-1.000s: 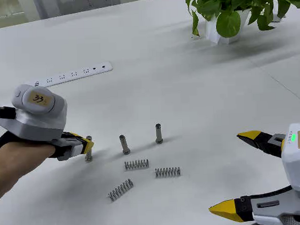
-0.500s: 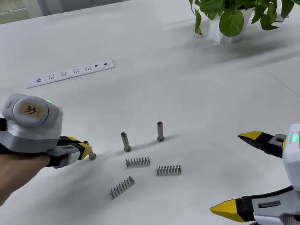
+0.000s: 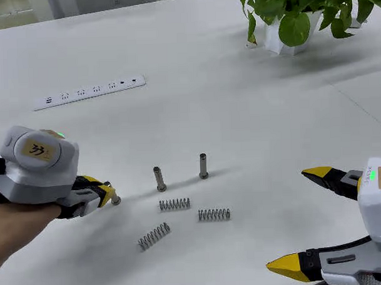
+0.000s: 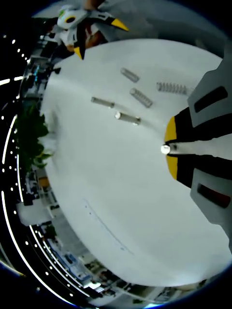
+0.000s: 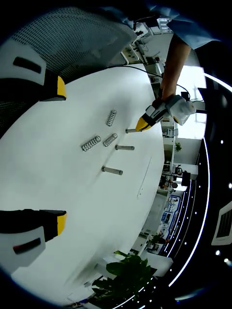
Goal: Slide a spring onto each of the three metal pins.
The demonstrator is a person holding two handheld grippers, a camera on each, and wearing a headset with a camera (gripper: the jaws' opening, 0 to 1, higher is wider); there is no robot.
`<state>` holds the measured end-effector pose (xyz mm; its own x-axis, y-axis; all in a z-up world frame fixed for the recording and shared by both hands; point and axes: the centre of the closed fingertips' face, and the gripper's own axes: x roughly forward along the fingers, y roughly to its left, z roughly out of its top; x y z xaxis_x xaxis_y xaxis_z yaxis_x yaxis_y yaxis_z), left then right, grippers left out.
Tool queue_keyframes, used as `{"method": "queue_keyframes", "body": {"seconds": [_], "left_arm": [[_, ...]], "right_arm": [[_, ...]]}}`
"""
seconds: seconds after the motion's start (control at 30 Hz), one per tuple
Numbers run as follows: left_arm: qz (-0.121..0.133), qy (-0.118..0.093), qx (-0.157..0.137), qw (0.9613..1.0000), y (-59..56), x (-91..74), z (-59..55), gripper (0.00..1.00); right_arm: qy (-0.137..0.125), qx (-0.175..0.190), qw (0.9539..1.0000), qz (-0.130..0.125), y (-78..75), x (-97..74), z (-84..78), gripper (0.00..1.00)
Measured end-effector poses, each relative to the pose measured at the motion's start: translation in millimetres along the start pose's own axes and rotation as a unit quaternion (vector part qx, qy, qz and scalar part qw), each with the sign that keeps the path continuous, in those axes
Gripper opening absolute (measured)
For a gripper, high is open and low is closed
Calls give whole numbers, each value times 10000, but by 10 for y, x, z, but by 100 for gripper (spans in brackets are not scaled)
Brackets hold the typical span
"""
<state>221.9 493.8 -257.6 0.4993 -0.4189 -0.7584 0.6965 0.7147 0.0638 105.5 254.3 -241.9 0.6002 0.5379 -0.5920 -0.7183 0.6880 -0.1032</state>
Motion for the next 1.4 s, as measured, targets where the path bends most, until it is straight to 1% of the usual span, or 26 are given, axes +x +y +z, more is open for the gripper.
{"method": "queue_keyframes", "body": {"seconds": [0.07, 0.2, 0.3, 0.63, 0.87, 0.97, 1.03, 1.27, 1.4], "left_arm": [[3, -23, -50, 10000, -2, -4, -3, 8], [15, -25, 38, 10000, -19, -11, -3, 8], [18, -47, 46, 10000, -14, -3, 5, 8], [36, -15, 138, 9999, -24, 6, -13, 8], [24, 6, 151, 9999, -26, 25, -26, 9], [21, -5, 77, 10000, -27, 37, -32, 9], [20, -13, 91, 10000, -33, 43, -36, 9], [23, 16, 81, 10000, -43, 55, -76, 20], [56, -23, 39, 10000, -41, 41, -104, 31]], "right_arm": [[2, -5, 10000, 4, 2, 1, -1, 95], [8, -13, 10000, 10, 7, 1, -4, 95], [13, -12, 10000, 12, 11, 1, -6, 95], [33, -31, 10000, 39, 27, 3, -14, 95], [43, -35, 10000, 39, 31, 2, -18, 95], [47, -26, 10000, 45, 35, 2, -21, 95], [53, -33, 10000, 46, 35, 2, -24, 95], [57, -31, 10000, 49, 35, 3, -26, 95], [71, -34, 10000, 60, 39, 4, -31, 95]]}}
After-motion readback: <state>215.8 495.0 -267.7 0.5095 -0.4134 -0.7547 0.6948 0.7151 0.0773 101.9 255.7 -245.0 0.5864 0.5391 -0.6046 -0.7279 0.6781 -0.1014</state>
